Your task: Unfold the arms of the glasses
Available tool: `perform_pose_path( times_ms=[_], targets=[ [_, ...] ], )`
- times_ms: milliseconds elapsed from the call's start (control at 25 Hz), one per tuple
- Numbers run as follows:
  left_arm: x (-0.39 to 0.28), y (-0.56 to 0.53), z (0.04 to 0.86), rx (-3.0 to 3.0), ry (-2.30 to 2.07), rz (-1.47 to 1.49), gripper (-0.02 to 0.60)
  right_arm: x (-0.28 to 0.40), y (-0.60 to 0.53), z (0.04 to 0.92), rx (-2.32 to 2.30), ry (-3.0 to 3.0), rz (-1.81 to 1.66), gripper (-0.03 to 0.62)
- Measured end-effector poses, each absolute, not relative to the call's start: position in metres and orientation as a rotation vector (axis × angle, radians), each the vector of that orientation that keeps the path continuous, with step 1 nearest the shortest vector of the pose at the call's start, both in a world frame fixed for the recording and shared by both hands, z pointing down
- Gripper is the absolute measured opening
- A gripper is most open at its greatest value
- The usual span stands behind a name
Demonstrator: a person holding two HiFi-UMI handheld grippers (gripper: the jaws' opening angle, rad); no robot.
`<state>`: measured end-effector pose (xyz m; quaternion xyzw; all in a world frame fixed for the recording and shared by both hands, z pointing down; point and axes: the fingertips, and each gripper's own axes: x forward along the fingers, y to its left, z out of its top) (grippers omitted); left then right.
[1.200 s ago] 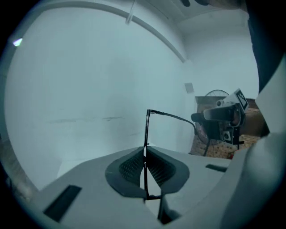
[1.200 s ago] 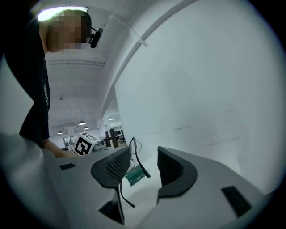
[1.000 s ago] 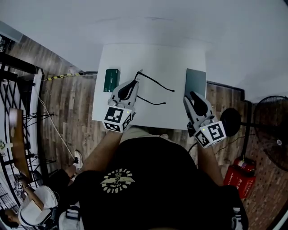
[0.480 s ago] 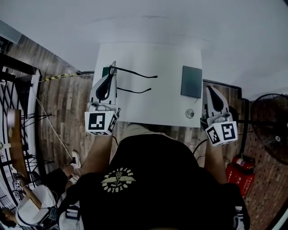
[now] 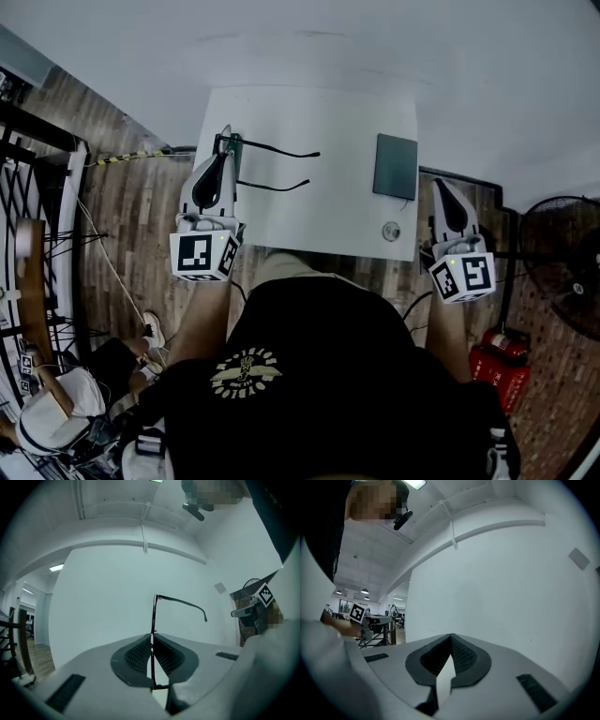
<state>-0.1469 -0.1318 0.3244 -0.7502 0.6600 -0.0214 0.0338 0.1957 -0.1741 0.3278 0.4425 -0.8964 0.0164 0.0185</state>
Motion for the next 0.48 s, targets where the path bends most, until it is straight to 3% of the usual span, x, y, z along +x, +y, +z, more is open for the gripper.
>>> perform_pose_path(
  times_ms=[480],
  targets=[
    [-0.122, -0.099, 0.329, -2.306, 2.022, -0.105, 0.021, 0.202, -0.146, 0.336, 1.307, -2.796, 0.083, 0.000]
  ],
)
